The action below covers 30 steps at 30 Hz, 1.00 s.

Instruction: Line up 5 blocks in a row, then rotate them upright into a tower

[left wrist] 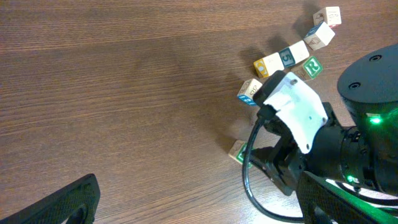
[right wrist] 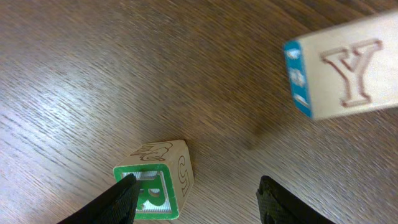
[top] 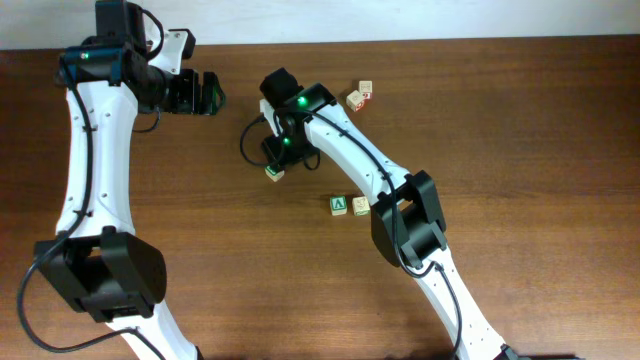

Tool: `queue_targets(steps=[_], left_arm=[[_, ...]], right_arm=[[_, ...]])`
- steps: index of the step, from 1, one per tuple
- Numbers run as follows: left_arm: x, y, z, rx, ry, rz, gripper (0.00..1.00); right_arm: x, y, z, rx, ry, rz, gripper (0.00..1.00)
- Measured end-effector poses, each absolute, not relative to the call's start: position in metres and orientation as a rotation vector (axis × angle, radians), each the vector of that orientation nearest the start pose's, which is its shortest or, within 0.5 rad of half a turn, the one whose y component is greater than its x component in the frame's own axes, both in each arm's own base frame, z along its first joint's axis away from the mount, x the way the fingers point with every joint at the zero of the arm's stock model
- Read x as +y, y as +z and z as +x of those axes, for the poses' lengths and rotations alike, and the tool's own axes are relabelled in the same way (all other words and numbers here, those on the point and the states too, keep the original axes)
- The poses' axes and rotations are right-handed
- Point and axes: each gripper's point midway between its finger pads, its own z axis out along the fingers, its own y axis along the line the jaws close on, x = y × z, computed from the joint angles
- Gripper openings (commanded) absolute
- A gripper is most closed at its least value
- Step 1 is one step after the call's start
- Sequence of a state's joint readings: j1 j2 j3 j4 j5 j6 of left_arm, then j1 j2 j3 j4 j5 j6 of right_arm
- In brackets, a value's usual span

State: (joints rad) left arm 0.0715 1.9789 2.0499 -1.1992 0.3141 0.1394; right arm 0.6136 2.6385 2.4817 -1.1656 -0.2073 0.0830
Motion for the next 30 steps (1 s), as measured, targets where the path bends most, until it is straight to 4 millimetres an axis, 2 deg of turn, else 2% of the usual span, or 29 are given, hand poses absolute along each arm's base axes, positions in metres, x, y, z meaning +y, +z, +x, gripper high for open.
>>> queue_targets(steps=[12, 18, 23, 27, 30], left_arm=[[-0.02, 0.218, 0.469, 2.644, -0.354, 0.184, 0.99], [-0.02, 0.218, 0.469, 2.644, -0.355, 0.184, 0.99], [-0.02, 0.218, 0.469, 2.644, -0.355, 0.184, 0.99], [-0.02, 0.218, 0.469, 2.644, -0.355, 0.184, 0.99], [-0.02, 0.218, 0.469, 2.644, -0.354, 0.184, 0.99]], right_arm=[[0.364, 0.026, 0.424, 2.839, 0.505, -0.902, 0.57], [0.349, 0.022, 0.396, 3.041, 0.506, -0.747, 0.58], [0.324, 0.02, 0.375, 3.19, 0.405, -0.688, 0.62], [0.3, 0.017, 0.369, 3.268, 0.286, -0.653, 0.62], [0.296, 0.017, 0.372, 3.265, 0.263, -0.645, 0.62]])
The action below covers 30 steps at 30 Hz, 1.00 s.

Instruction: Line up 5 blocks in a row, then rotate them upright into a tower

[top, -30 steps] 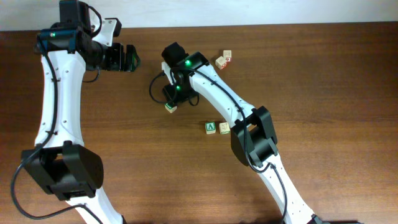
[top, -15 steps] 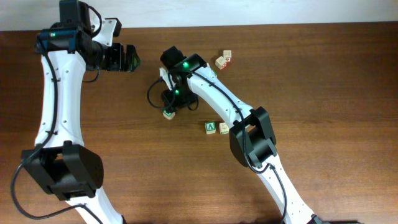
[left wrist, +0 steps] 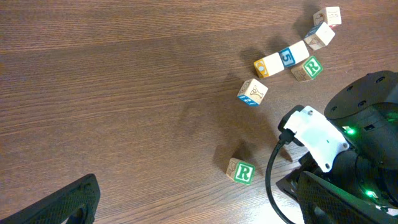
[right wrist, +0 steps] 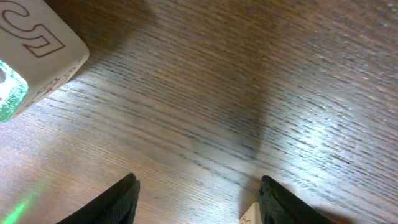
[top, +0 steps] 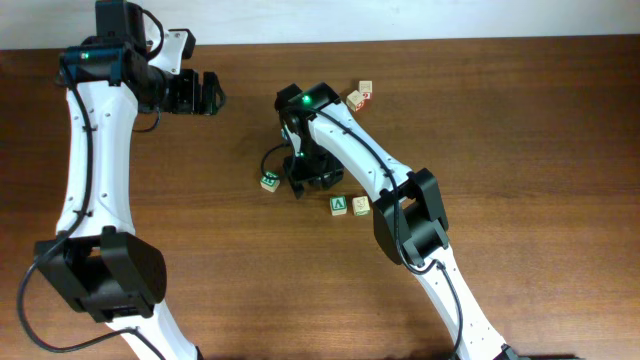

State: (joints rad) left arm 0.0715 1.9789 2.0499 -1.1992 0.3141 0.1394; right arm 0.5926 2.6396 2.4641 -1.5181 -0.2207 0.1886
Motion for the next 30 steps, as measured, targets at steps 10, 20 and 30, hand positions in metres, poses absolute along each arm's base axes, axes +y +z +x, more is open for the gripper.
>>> queue_targets(steps=[10, 20, 30], left_arm=[[-0.02, 0.218, 0.469, 2.644, -0.354, 0.184, 0.99], [-0.02, 0.218, 0.469, 2.644, -0.354, 0.184, 0.99], [-0.02, 0.218, 0.469, 2.644, -0.354, 0.184, 0.99]], right_arm=[[0.341, 0.035, 0.415, 2.981, 0.444, -0.736, 0.66], [0.385, 0.027, 0.42, 2.947, 0.384, -0.304, 0.61], [0.368, 0.007, 0.406, 3.026, 0.247, -0.146, 0.47]])
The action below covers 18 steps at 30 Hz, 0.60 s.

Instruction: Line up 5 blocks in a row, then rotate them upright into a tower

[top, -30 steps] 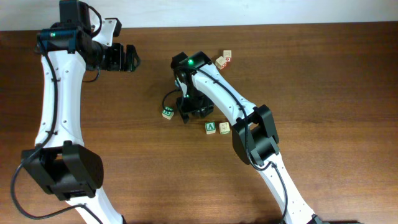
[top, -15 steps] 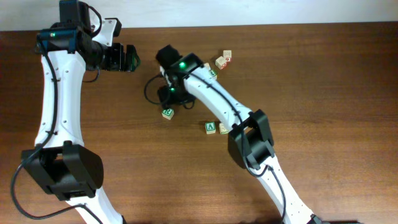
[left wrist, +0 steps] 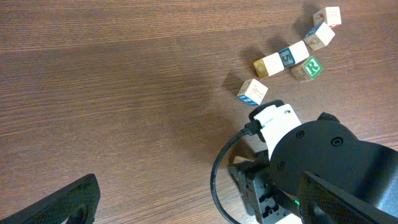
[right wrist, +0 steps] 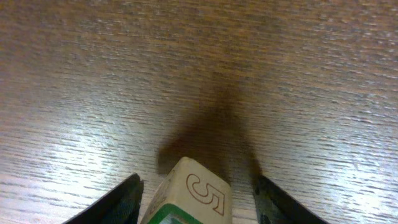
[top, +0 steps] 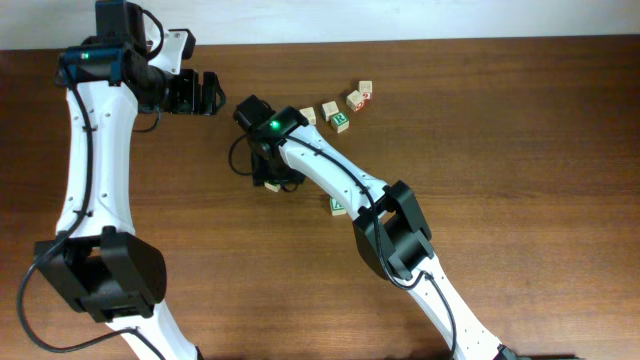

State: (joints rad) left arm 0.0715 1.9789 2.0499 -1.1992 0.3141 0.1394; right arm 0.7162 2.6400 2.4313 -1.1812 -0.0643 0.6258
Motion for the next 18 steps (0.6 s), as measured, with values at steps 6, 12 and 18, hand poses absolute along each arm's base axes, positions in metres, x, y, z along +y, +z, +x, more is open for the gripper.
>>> queue_targets(steps=[6, 12, 18], left_arm=[[-0.02, 0.218, 0.469, 2.644, -0.354, 0.184, 0.99], [-0.02, 0.218, 0.469, 2.644, -0.355, 0.184, 0.99], [-0.02, 0.218, 0.469, 2.644, -0.354, 0.184, 0.99]], right_arm=[[0.355, 0.004, 0.395, 3.082, 0.177, -0.162, 0.34], [0.326, 0.003, 0.388, 3.165, 0.095, -0.181, 0.35], [0.285, 0.006, 0.365, 3.313, -0.039, -0.225, 0.35]])
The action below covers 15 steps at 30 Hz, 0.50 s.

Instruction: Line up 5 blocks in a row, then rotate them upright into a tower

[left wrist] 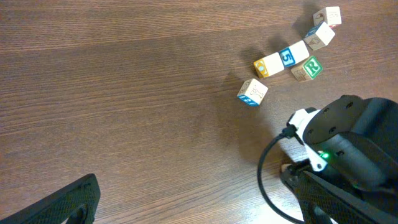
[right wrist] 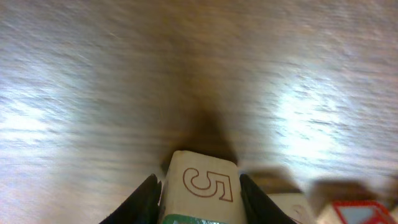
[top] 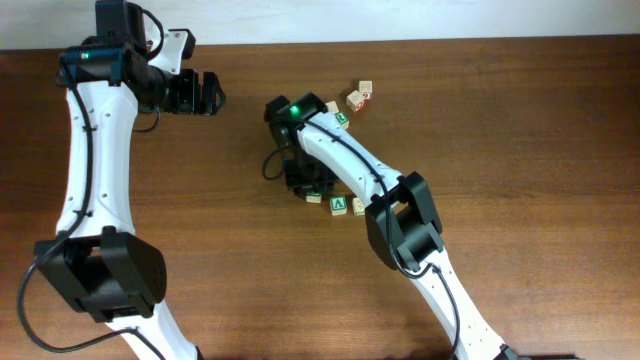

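Note:
My right gripper (right wrist: pixel 200 202) is shut on a wooden block (right wrist: pixel 200 186) that shows an outlined 5 and a green-edged face below it. Overhead, that gripper (top: pixel 303 180) is at the table's middle, its block (top: pixel 313 197) just left of a green A block (top: pixel 338 205) and a tan block (top: pixel 359 205). More blocks lie farther back: a blue-faced Y block (left wrist: pixel 252 91), a yellow one (left wrist: pixel 267 64), a blue 5 (left wrist: pixel 287 56), a green R (left wrist: pixel 309 67) and two pale ones (left wrist: pixel 324 26). My left gripper (top: pixel 205 92) hangs open at the back left, with nothing between its fingers (left wrist: pixel 68 199).
The right arm (top: pixel 350 160) stretches across the middle of the brown wooden table (top: pixel 520 200) and covers part of the block row. A red-edged block (right wrist: pixel 351 211) shows at the lower right of the right wrist view.
The right gripper's jaws stood open astride the 5 block; now they are shut on it. Gripper and block have moved right, next to the A block. The left arm is unchanged.
First the right gripper stood open over the green R block at the table's middle left. Then it was to the right, the block lying alone. Then it was back astride it, the 5 face showing. Now it grips the block beside the A block.

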Tool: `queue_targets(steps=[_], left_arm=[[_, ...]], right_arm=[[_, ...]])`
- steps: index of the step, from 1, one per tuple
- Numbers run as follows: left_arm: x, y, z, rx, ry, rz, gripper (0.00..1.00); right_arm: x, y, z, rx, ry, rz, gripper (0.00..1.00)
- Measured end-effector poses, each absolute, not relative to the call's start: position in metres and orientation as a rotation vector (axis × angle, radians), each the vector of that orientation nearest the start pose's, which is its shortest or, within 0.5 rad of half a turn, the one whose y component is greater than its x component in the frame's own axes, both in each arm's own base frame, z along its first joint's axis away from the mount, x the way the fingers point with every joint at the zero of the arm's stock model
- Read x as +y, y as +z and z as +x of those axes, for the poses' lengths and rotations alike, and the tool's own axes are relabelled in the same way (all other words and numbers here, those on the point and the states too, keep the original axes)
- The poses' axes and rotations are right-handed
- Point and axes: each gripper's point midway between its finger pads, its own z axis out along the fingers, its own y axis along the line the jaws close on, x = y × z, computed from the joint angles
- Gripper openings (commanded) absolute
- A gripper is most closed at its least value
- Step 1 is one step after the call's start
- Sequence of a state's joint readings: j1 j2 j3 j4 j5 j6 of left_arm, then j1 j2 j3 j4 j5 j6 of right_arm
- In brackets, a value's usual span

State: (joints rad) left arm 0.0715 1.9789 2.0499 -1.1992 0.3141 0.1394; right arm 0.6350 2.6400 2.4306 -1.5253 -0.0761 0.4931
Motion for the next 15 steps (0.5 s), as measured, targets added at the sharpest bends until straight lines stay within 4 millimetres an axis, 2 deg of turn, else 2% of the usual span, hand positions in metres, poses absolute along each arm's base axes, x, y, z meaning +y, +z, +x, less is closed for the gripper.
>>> queue_targets(steps=[4, 15], left_arm=[[-0.02, 0.218, 0.469, 2.644, -0.354, 0.184, 0.99], [-0.02, 0.218, 0.469, 2.644, -0.354, 0.184, 0.99]], right_arm=[[0.277, 0.009, 0.355, 3.357, -0.077, -0.306, 0.35], [0.281, 0.012, 0.335, 3.393, -0.111, -0.419, 0.36]])
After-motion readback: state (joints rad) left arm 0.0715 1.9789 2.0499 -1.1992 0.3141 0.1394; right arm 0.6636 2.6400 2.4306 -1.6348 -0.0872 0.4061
